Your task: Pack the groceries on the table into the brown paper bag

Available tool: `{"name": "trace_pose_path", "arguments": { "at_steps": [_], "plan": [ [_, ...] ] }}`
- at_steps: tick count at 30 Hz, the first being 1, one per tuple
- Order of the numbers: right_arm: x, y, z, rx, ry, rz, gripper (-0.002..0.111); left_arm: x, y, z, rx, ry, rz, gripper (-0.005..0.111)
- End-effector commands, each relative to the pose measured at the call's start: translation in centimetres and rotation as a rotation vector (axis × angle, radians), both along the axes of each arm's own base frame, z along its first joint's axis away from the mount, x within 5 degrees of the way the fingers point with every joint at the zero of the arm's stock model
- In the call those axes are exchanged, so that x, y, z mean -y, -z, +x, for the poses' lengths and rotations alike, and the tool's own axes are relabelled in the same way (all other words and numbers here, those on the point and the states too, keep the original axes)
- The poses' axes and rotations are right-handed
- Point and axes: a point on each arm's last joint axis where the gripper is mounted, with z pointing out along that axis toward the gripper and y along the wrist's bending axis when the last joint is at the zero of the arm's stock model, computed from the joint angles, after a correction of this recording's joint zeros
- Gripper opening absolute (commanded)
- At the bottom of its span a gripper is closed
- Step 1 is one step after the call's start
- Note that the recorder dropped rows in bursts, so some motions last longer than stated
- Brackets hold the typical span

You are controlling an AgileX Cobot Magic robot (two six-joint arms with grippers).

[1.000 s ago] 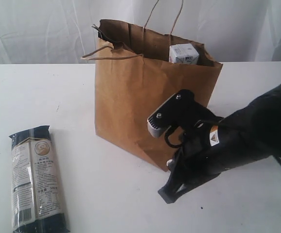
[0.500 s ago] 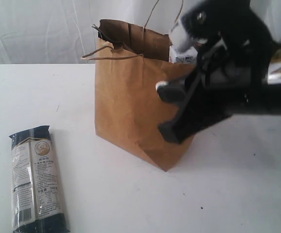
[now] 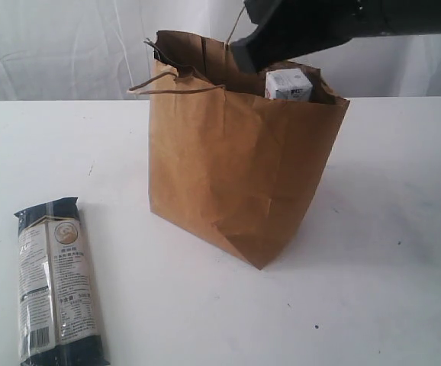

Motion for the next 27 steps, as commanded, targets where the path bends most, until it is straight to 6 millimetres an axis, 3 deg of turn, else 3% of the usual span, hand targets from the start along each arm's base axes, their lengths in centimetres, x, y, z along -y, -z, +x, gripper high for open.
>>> {"name": "trace_pose_path", "arguments": {
  "at_steps": [1, 6, 8, 13, 15, 21, 27],
  "plan": [
    [-0.9, 1.7, 2.0, -0.089, 0.015, -0.065, 0.000, 0.0, 0.1, 0.0, 0.000, 0.000, -0.003, 0.000],
    [-2.1, 3.0, 3.6, -0.127, 0.015, -0.079, 0.001, 0.0, 0.1, 0.0, 0.000, 0.000, -0.003, 0.000],
    [-2.3, 3.4, 3.9, -0.144, 0.015, -0.078, 0.008, 0.0, 0.1, 0.0, 0.000, 0.000, -0.003, 0.000],
    [-2.5, 3.1, 4.0, -0.128, 0.019, -0.053, 0.056, 0.0, 0.1, 0.0, 0.000, 0.000, -0.003, 0.000],
    [-2.4, 2.6, 3.9, -0.124, 0.037, 0.009, 0.066, 0.0, 0.1, 0.0, 0.000, 0.000, -0.003, 0.000],
    [-1.6, 1.8, 2.7, -0.074, 0.058, 0.142, 0.061, 0.0, 0.1, 0.0, 0.000, 0.000, -0.003, 0.000],
    [0.7, 2.4, -0.5, -0.047, 0.055, 0.171, 0.054, 0.0, 0.1, 0.0, 0.000, 0.000, -0.003, 0.000]
  ]
}}
